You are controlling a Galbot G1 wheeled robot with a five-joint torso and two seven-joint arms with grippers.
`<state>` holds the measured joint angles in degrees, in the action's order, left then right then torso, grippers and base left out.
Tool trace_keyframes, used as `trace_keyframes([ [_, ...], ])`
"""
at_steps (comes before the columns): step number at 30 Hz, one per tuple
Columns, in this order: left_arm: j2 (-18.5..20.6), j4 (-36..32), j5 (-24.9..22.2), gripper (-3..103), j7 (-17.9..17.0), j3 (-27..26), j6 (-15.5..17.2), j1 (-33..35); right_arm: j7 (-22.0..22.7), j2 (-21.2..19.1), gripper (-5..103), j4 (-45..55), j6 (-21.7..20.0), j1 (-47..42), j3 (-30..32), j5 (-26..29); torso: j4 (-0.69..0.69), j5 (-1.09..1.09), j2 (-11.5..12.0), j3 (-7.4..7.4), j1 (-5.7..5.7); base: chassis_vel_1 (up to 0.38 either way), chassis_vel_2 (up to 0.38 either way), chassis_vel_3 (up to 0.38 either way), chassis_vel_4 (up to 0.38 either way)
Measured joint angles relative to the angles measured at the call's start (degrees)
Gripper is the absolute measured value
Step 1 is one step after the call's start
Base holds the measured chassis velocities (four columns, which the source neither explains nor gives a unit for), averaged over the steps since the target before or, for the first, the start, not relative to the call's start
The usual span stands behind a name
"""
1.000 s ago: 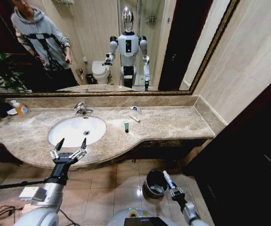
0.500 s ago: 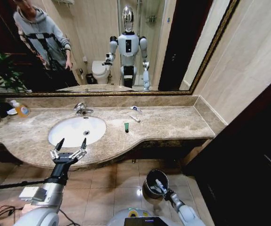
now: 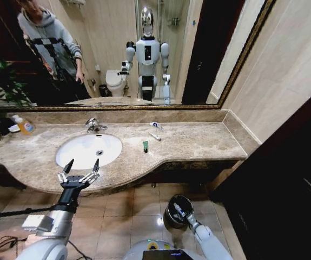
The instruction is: Pick up the trash from the sink and place it in the trash bin.
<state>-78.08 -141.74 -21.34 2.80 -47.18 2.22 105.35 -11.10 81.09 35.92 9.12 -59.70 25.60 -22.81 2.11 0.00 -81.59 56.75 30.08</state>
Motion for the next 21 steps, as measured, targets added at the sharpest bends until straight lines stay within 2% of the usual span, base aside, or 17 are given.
trace_keyframes([
  [1, 0.0, 0.0, 0.0, 100, 0.0, 0.0, 0.0, 0.0, 0.03, 0.03, 34, -0.25, 0.0, 0.21, 0.0, -0.05, 0.0, 0.0, 0.0, 0.0, 0.0, 0.0, 0.0, 0.0, 0.0],
  [4, 0.0, 0.0, 0.0, 100, 0.0, 0.0, 0.0, 0.0, 0.01, 0.04, 50, -0.37, 0.0, 0.41, -0.21, -0.06, 0.0, 0.0, 0.0, 0.0, 0.0, 0.0, 0.0, 0.0, 0.0],
  [5, 0.0, 0.0, 0.0, 100, 0.0, 0.0, 0.0, 0.0, 0.01, 0.04, 50, -0.37, 0.0, 0.41, -0.21, -0.06, 0.0, 0.0, 0.0, 0.0, 0.0, 0.0, 0.0, 0.0, 0.0],
  [7, 0.0, 0.0, 0.0, 100, 0.0, 0.0, 0.0, 0.0, -0.01, 0.08, 61, -0.35, 0.0, 0.43, -0.26, -0.05, 0.0, 0.0, 0.0, 0.0, 0.0, 0.0, 0.0, 0.0, 0.0],
  [10, 0.0, 0.0, 0.0, 100, 0.0, 0.0, 0.0, 0.0, -0.06, 0.14, 67, -0.33, 0.0, 0.43, -0.31, -0.03, 0.0, 0.0, 0.0, 0.0, 0.0, 0.0, 0.0, 0.0, 0.0],
  [13, 0.0, 0.0, 0.0, 100, 0.0, 0.0, 0.0, 0.0, -0.1, 0.17, 84, -0.07, -0.01, 0.28, -0.28, 0.03, 0.0, 0.0, 0.0, 0.0, 0.0, 0.0, 0.0, 0.0, 0.0],
  [16, 0.0, 0.0, 0.0, 100, 0.0, 0.0, 0.0, 0.0, -0.1, 0.18, 90, 0.19, -0.01, 0.1, -0.21, 0.06, 0.0, 0.0, 0.0, 0.0, 0.0, 0.0, 0.0, 0.0, 0.0],
  [17, 0.0, 0.0, 0.0, 100, 0.0, 0.0, 0.0, 0.0, -0.1, 0.18, 98, 0.48, -0.01, -0.12, -0.15, 0.12, 0.0, 0.0, 0.0, 0.0, 0.0, 0.0, 0.0, 0.0, 0.0],
  [21, 0.0, 0.0, 0.0, 100, 0.0, 0.0, 0.0, 0.0, -0.09, 0.08, 100, 1.46, -0.02, -0.83, 0.01, 0.47, 0.0, 0.0, 0.0, 0.0, 0.0, 0.0, 0.0, 0.0, 0.0],
])
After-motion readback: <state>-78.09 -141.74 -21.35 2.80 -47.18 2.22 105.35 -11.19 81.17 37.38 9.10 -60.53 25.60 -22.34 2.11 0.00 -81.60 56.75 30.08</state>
